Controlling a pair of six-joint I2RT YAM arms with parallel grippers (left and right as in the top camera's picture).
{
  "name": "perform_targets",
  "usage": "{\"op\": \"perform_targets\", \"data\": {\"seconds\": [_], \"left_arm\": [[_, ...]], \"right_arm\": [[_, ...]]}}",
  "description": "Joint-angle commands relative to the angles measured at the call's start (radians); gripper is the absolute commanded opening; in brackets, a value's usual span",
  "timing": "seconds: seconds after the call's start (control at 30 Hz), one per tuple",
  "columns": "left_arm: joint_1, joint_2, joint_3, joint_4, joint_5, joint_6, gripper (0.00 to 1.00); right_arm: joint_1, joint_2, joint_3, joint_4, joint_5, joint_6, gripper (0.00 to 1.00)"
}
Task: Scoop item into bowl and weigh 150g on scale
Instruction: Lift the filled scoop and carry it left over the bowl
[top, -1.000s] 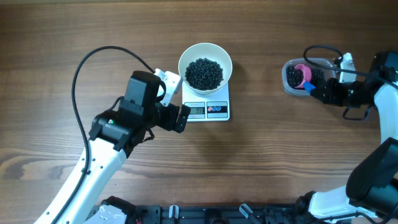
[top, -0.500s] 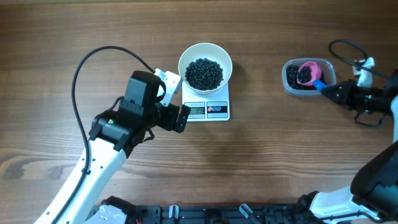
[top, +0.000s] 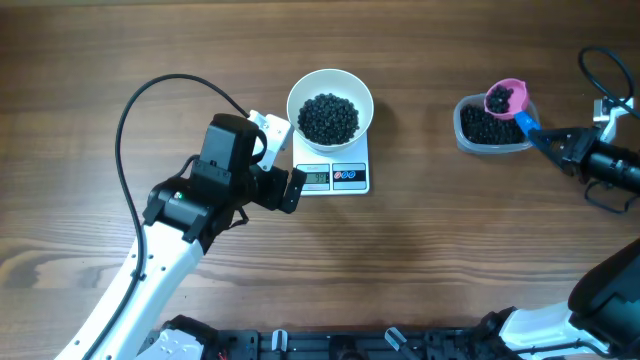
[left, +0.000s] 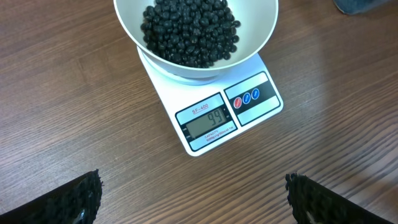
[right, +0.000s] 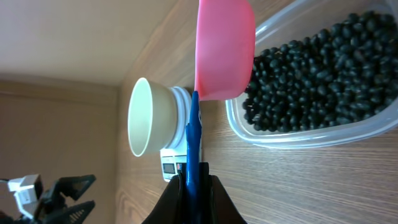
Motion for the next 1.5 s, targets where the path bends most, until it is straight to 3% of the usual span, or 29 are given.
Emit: {"op": "perform_targets", "data": {"seconds": [0.0, 0.37, 0.6, 0.77, 0.87, 0.97, 1.03, 1.27, 1.47], "left_arm": [[0.004, 0.0, -0.002, 0.002, -0.002, -0.006, 1.0], [0.004, 0.0, -0.002, 0.002, -0.002, -0.006, 1.0], [0.004, 0.0, -0.002, 0.002, -0.002, -0.006, 1.0], [0.004, 0.0, -0.002, 0.002, -0.002, -0.006, 1.0], [0.004, 0.0, -0.002, 0.002, -0.002, -0.006, 1.0], [0.004, 0.0, -0.002, 0.002, -0.002, -0.006, 1.0], [0.004, 0.0, -0.002, 0.002, -0.002, -0.006, 1.0], [0.004, 0.0, -0.002, 0.002, -0.002, -0.006, 1.0], [0.004, 0.0, -0.002, 0.003, -0.002, -0.006, 1.0]], "right_arm": [[-0.004, 0.012, 0.003, -0.014, -0.069, -0.001, 0.04], [0.042, 0.012, 0.003, -0.064, -0.204, -0.001, 0.04], [0.251, 0.012, 0.003, -0.015, -0.26, 0.029, 0.04], [0.453, 0.012, 0.003, 0.167, -0.259, 0.202, 0.04], [0.565, 0.012, 0.003, 0.306, -0.159, 0.315, 0.04], [0.665, 0.012, 0.003, 0.365, 0.099, 0.343, 0.04], [0.737, 0.012, 0.003, 0.396, 0.214, 0.305, 0.04], [0.852, 0.0, 0.008, 0.535, 0.259, 0.283, 0.04], [0.911, -0.082, 0.01, 0.539, 0.455, 0.144, 0.04]]}}
